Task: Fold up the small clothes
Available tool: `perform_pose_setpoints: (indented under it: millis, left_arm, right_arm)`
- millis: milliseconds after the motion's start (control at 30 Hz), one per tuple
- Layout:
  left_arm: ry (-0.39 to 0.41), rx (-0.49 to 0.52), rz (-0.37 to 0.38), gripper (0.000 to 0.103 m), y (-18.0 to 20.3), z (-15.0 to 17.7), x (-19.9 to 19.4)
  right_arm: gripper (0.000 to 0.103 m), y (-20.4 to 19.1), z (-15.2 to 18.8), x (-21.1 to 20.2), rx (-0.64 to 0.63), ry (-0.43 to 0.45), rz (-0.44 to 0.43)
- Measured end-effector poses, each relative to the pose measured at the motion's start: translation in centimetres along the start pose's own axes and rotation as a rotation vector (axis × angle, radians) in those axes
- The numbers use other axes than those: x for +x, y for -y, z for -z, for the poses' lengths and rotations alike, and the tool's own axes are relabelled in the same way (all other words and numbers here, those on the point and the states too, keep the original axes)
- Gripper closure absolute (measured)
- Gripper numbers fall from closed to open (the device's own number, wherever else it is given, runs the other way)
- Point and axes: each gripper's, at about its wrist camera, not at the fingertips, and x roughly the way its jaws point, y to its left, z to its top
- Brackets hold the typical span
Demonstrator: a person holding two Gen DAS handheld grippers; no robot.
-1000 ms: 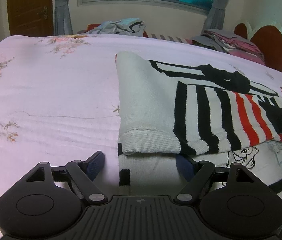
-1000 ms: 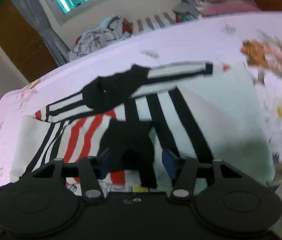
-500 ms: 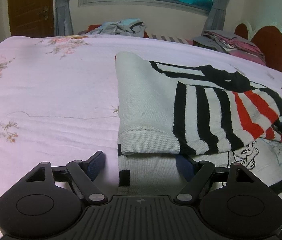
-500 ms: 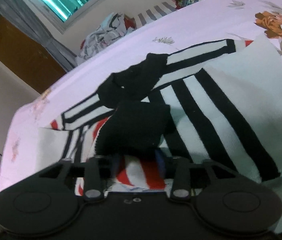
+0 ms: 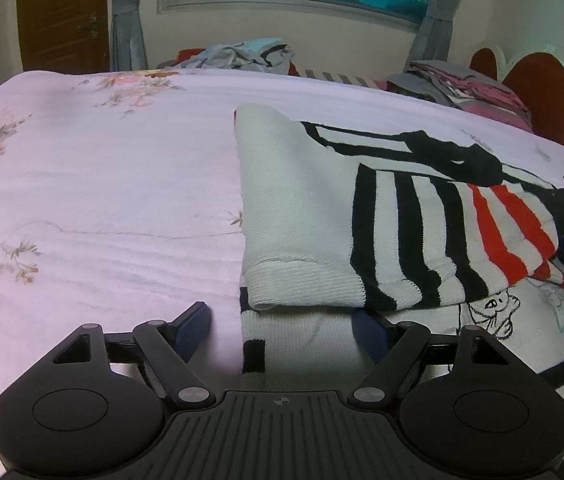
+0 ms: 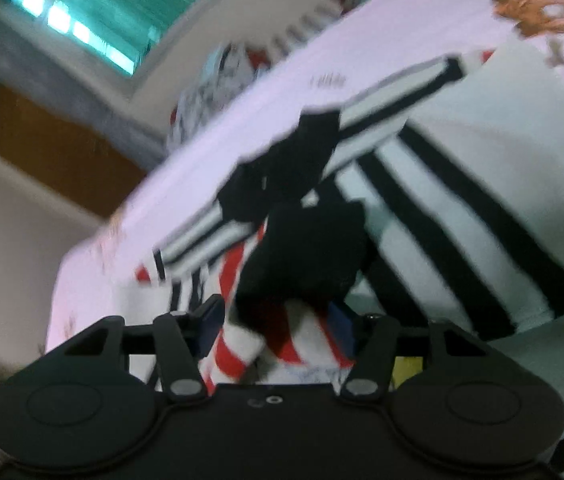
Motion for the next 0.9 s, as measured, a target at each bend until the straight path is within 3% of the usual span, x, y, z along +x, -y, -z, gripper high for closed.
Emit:
perform_pose_setpoints:
  millis: [167, 500, 633, 733, 900]
  left_arm:
    - [0.005, -0.009, 0.002, 0.025, -0.1, 0.0, 0.1]
    - [0.006, -0.002, 0.007, 0.025, -0.2, 0.1, 0.0]
    - [0.010, -0.005, 0.003, 0.025, -0.4, 0.1, -0.1]
    - [0.014, -0.001, -0.003, 0.025, -0.3, 0.1, 0.0]
    - [0.028, 0.018, -0.028, 0.025, 0.1, -0.1, 0.3]
  right_arm:
    - [0.046, 0.2, 0.5, -0.7, -0.033, -0.072, 0.031]
    - [0.052, -1.6, 1.6, 2.8, 0.029, -0.142, -0.075]
    - [0.079, -1.6, 0.8, 3.2, 0.050, -0.061, -0.055]
    - [0.093, -1.7, 0.3, 2.9, 0.013, -0.002, -0.016]
    - [0.096, -4.0, -0.3, -1.0, -0.208, 0.161, 0.062]
